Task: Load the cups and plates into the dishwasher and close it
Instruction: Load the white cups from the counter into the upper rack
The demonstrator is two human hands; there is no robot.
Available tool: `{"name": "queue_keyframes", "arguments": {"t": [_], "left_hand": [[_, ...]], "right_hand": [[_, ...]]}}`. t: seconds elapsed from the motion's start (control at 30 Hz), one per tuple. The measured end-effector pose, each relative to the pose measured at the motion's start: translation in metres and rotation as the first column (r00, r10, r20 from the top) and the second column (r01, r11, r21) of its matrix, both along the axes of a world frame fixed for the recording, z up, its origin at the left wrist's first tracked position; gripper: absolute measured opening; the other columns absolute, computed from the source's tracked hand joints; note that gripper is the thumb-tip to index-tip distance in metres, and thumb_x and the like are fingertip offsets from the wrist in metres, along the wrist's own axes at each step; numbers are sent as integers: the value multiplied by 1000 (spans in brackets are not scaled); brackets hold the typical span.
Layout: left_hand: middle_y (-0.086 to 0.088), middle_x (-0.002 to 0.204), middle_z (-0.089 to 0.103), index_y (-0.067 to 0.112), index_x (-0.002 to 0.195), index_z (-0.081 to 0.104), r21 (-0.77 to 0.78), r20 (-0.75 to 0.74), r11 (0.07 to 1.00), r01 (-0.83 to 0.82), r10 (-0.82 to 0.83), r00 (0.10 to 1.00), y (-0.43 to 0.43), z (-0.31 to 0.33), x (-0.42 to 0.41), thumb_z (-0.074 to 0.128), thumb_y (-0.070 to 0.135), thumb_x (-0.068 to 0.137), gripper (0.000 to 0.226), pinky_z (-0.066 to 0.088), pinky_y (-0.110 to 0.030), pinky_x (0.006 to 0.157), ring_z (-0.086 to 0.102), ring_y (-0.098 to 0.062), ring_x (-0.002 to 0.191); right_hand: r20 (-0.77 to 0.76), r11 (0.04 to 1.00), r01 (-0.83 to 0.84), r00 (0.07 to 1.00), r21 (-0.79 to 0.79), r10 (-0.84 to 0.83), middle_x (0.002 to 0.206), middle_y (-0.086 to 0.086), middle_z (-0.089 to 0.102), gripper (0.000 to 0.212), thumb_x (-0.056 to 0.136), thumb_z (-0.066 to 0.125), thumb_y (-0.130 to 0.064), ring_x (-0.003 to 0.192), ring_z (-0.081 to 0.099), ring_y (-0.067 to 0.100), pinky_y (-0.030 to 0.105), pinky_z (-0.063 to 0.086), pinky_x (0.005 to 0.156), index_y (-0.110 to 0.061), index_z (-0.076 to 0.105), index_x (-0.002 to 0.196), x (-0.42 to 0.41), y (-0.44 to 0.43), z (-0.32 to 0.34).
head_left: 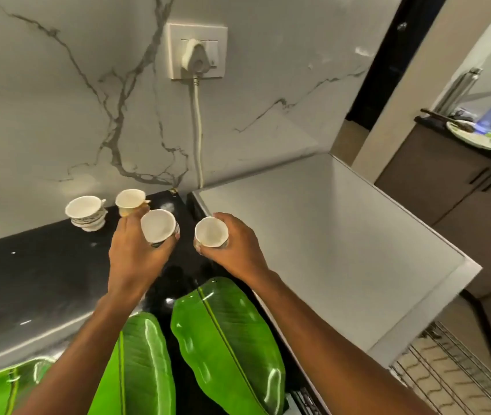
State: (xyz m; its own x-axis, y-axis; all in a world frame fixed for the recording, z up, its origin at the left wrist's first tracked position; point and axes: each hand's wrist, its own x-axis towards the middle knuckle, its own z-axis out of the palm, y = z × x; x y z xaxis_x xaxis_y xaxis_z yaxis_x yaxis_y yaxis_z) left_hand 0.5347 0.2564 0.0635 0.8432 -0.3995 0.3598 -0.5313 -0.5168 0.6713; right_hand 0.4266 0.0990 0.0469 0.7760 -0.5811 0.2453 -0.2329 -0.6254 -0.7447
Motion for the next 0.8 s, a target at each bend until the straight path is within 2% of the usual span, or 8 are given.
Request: {"name": "queue_keyframes", "arguments": {"t": [0.2, 0.43, 0.67, 0.73, 0.8], "left_hand": [[-7, 124, 58, 16, 127, 51, -8, 6, 987, 162, -162, 987, -40, 13, -78, 81, 39, 71, 68, 41, -40, 93, 52, -27, 116], [-4, 127, 56, 17, 131, 49, -11, -22, 948, 317, -317, 948, -79, 11, -187, 81, 40, 70, 73, 40, -34, 95, 51, -25, 118], [-1, 128, 54, 21, 132, 47, -16, -30, 909, 416, -416, 909, -86, -3, -294, 81, 42, 69, 75, 42, -32, 91, 53, -22, 117], [-1, 128, 54, 21, 132, 47, -11, -29, 900, 437, -437, 899, -86, -5, -322, 80, 43, 69, 75, 41, -31, 89, 53, -22, 116], [-1, 126, 54, 21, 131, 45, 13, -29, 882, 472, -471, 881, -87, -12, -348, 80, 44, 68, 76, 41, -29, 88, 53, -21, 115]], "right_hand": [[15, 995, 97, 995, -33, -97, 126, -6, 62, 75, 63, 85, -46, 113, 58, 11, 24, 45, 95, -22, 56, 127, -102, -24, 14], [9, 976, 220, 976, 6, -220, 127, -9, 61, 75, 64, 85, -45, 114, 57, 9, 31, 46, 98, -24, 55, 129, -224, -38, 15], [-29, 952, 304, 953, 42, -303, 126, -8, 61, 77, 62, 83, -46, 113, 57, 9, 31, 47, 97, -26, 53, 130, -346, -36, 5], [-33, 947, 317, 948, 57, -315, 124, -8, 63, 75, 63, 82, -47, 108, 59, 7, 25, 48, 92, -26, 54, 129, -376, -33, 2], [-26, 936, 346, 938, 72, -345, 113, -17, 64, 66, 64, 80, -50, 95, 57, -6, 11, 43, 81, -31, 56, 123, -407, -26, -5]]}}
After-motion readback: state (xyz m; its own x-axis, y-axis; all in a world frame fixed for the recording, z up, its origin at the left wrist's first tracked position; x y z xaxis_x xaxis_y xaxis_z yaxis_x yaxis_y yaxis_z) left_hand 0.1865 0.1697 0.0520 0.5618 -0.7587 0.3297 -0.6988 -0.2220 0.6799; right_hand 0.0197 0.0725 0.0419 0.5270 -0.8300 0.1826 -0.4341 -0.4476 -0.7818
